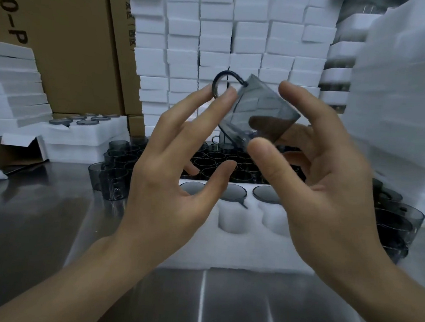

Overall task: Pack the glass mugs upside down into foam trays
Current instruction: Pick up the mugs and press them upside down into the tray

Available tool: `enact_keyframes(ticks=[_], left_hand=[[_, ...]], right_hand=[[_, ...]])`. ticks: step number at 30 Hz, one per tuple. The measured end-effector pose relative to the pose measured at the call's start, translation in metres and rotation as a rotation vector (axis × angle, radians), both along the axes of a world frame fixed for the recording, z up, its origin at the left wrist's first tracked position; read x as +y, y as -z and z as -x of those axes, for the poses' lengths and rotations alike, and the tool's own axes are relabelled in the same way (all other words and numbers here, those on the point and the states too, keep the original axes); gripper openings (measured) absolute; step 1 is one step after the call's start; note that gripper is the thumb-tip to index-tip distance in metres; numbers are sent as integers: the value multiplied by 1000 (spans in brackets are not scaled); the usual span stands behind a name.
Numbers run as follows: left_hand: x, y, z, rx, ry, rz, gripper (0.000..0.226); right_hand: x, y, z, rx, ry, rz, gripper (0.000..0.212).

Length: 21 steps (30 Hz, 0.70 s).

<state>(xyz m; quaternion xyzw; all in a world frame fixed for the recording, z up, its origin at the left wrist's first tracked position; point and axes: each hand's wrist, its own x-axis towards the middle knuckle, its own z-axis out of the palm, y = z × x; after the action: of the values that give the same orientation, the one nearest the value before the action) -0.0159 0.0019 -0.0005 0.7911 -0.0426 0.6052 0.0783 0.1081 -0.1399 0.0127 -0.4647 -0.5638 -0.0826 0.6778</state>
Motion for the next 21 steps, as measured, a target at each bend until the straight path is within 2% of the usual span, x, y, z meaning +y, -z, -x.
enact_keyframes(ticks=[5, 7, 11, 14, 17, 21], left_hand=[[-4, -3, 1, -23, 7, 18, 61], [-4, -3, 2, -18, 30, 24, 60], [-4, -2, 2, -33, 6, 9, 60], [-6, -2, 1, -71, 22, 60, 65], [-6, -3, 2, -93, 12, 90, 60], [-7, -6, 4, -93, 2, 101, 59]], right_hand=[[0, -5, 10, 107, -79, -7, 47], [-1, -7, 10, 98, -52, -4, 43], [-1, -7, 7, 28, -7, -50, 21], [0, -3, 6, -64, 56, -47, 28], [-1, 1, 4, -184, 136, -24, 40], [-2, 2, 3, -251, 188, -37, 43]])
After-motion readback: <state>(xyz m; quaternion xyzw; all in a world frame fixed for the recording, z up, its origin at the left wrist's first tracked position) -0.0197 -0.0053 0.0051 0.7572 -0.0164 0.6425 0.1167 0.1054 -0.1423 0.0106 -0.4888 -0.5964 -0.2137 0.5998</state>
